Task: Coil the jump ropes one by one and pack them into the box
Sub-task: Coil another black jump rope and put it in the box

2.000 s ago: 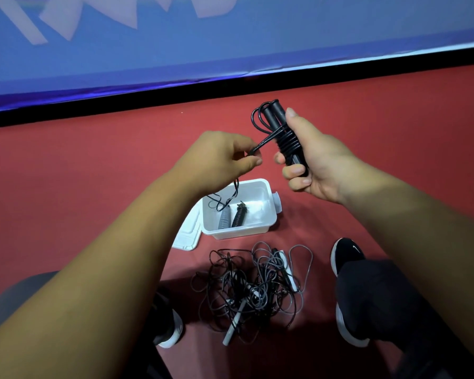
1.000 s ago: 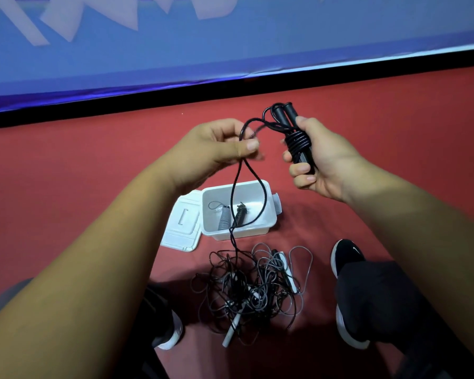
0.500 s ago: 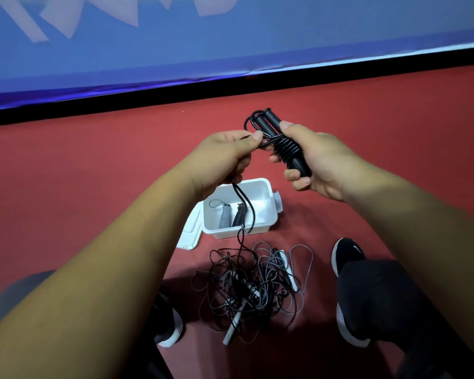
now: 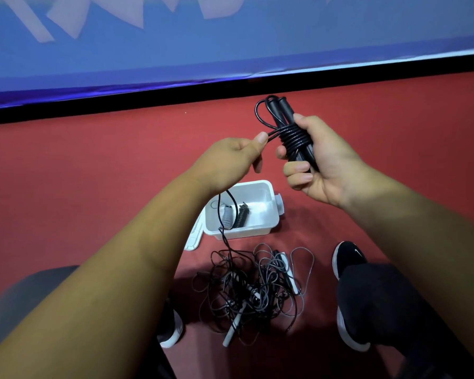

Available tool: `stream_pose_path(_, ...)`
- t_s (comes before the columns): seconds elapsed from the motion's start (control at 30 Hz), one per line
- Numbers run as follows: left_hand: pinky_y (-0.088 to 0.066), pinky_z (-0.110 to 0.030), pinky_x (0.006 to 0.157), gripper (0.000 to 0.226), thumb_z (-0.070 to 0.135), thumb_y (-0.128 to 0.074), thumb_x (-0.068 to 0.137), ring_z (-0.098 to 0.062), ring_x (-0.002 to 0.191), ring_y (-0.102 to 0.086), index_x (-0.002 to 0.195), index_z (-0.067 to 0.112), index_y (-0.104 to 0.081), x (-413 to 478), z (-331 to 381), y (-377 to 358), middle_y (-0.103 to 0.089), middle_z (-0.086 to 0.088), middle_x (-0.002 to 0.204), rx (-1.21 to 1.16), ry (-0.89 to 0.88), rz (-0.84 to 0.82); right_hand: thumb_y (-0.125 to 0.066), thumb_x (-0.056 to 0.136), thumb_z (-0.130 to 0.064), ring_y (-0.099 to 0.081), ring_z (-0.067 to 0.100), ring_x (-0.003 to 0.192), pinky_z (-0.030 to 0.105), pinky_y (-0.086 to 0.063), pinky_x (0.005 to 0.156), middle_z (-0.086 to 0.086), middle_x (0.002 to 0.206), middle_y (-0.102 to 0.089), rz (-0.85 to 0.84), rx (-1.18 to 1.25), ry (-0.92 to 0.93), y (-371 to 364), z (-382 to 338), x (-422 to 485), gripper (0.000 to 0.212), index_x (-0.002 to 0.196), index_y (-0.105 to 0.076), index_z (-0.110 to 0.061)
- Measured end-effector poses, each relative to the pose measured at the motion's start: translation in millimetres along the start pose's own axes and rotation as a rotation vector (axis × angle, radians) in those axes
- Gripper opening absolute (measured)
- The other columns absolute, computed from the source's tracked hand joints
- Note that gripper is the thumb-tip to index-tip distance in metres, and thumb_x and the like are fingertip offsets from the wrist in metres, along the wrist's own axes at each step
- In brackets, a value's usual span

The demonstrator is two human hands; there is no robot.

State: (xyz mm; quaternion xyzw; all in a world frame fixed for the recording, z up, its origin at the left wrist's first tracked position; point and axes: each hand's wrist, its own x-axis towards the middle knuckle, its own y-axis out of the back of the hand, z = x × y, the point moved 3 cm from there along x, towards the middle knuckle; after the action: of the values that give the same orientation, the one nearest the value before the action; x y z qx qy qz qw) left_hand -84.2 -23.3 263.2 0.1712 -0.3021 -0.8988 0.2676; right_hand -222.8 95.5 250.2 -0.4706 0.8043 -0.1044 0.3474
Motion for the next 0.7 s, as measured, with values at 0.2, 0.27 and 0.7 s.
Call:
stream_pose_path(0.2,-0.039,-0.023,0.067,0.041,0.045,-0.05,0.109,-0.002,0.064,-0.047,0.098,0.016,-0.076,-1.4,0.1,7.2,-0.052,0.018,0.064,-0.181,-0.155,-0.015,-0.055,0.101,-0.058,-0.023,0.006,0.044,0.018,-0.012,0.038,-0.001,0.079,-0.052,-0.195,-0.038,-0.072,-3.7,-1.9,-11.1,0.035,0.096,-0.055,-0.024)
stream_pose_path(0.27,-0.043,-0.015,0.081,0.029,0.032,-0.053,0.109,0.006,0.079,-0.06,0.106,0.014,-0.076,0.8,-3.8,10.2,-0.068,0.026,0.077,-0.124,-0.21,-0.076,-0.052,0.099,-0.061,-0.021,0.004,0.042,0.019,-0.01,0.037,-0.003,0.078,-0.049,-0.281,-0.072,-0.117,-4.9,-2.8,-16.2,0.042,0.092,-0.057,-0.02)
stream_pose_path(0.7,-0.054,-0.028,0.094,0.031,0.043,-0.067,0.099,-0.01,0.098,-0.074,0.118,0.022,-0.078,6.0,-18.6,2.5,-0.079,0.008,0.1,0.05,-0.114,-0.215,-0.05,0.102,-0.054,-0.035,0.01,0.046,0.018,-0.023,0.041,0.009,0.085,-0.06,-0.637,-0.704,-0.48,-9.4,29.9,-39.8,0.044,0.083,-0.078,-0.026)
